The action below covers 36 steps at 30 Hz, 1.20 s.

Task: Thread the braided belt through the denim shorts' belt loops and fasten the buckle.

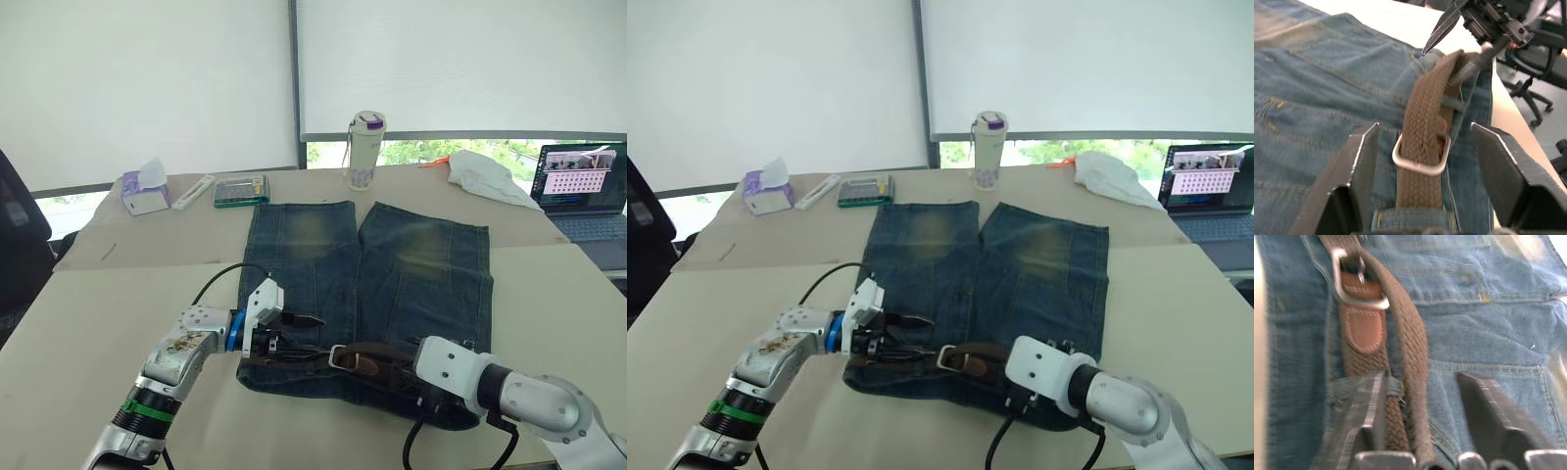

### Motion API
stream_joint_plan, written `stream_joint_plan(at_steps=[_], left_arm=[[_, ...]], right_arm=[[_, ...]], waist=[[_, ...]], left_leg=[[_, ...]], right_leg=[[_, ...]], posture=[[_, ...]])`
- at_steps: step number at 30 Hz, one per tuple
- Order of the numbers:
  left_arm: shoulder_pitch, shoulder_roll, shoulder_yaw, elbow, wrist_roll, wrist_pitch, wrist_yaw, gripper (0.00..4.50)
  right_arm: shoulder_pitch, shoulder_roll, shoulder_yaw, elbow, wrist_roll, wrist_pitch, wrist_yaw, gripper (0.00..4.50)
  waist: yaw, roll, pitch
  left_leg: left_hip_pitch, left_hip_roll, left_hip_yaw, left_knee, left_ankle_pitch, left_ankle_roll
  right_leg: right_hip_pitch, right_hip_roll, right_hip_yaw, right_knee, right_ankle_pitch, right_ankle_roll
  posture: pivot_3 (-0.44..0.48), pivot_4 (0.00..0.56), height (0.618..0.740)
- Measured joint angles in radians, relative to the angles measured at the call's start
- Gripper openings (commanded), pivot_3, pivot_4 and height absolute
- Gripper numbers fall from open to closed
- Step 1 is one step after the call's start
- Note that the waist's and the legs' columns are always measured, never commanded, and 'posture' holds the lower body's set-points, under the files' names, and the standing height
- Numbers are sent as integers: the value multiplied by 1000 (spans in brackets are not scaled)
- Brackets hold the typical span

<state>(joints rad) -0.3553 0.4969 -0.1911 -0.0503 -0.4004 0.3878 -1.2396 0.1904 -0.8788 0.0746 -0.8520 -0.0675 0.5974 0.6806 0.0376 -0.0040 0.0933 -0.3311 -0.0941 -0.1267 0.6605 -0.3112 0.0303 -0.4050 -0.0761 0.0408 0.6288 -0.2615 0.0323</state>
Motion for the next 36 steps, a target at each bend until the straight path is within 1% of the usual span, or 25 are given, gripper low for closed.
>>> stream_joint_plan(at_steps=[3, 4, 7, 8, 10, 11, 14, 19, 26, 30, 36], left_arm=[[-16, -18, -1, 5, -1, 15, 14, 3141], [-25, -28, 0, 8, -4, 27, 20, 3141], [-58, -59, -2, 25, -30, 60, 31, 2309], [-71, -65, -7, 34, -31, 70, 29, 1958], [-89, -73, -27, 60, -29, 68, 15, 1327], [-95, -78, -37, 74, -28, 67, 7, 863], [-125, -108, -70, 132, -11, 49, -14, 14], [-184, -162, -130, 212, 20, 9, -56, 14], [-213, -184, -181, 263, 64, -19, -92, 14], [-215, -179, -199, 284, 103, -57, -98, 14], [-208, -141, -208, 304, 148, -127, -107, 14]], right_arm=[[59, -25, -18, -1, -10, -27, 14, 110], [81, -30, -20, -1, -13, -35, 17, 50], [150, -46, -32, -2, -46, -85, 15, 0], [165, -49, -35, -1, -62, -102, 11, 0], [172, -49, -37, 1, -88, -127, 3, 0], [172, -47, -37, 5, -99, -139, -3, 0], [171, -36, -35, 23, -127, -154, -13, 0], [171, -10, 0, 38, -166, -181, -15, 0], [135, 25, 53, 38, -207, -183, -9, 0], [116, 30, 87, 42, -228, -183, -1, 0], [83, 33, 114, 56, -245, -183, 22, 0]], waist=[[5, 0, 0], [4, 0, 0], [3, -1, 1], [2, -2, 1], [1, -3, 2], [1, -3, 2], [6, -4, 3], [3, -6, 3], [0, -6, 4], [-1, -6, 3], [-3, -5, 3]], left_leg=[[0, 0, 0, 0, 0, 0], [0, 0, 0, 0, 0, 0], [0, 0, 0, 0, 0, 0], [0, 0, 0, 0, 0, 0], [0, 0, 1, 0, 0, 0], [0, 0, 1, 0, 0, 0], [0, -1, 0, 0, 0, 0], [0, -1, 1, 1, 0, 0], [0, 0, 1, 1, 0, 0], [0, 0, 1, 1, 0, 0], [1, 0, 1, 0, 0, 0]], right_leg=[[0, 0, 0, 0, 0, 0], [0, 0, 0, 0, 0, 0], [1, 0, 0, 1, 0, 0], [0, 0, 0, 1, 0, 0], [1, 1, -1, 1, 0, 0], [0, 1, -1, 1, 0, 0], [1, 1, -2, 0, 0, 0], [1, 1, -1, 1, 0, 0], [0, 1, -1, 1, 0, 0], [0, 1, -1, 1, 0, 0], [1, 1, -1, 1, 0, 0]], posture=[[0, 150, 740], [0, 150, 740], [0, 150, 740], [0, 150, 740], [0, 150, 740], [0, 150, 740], [0, 150, 740], [0, 150, 740], [0, 150, 740], [0, 150, 740], [0, 150, 740]])
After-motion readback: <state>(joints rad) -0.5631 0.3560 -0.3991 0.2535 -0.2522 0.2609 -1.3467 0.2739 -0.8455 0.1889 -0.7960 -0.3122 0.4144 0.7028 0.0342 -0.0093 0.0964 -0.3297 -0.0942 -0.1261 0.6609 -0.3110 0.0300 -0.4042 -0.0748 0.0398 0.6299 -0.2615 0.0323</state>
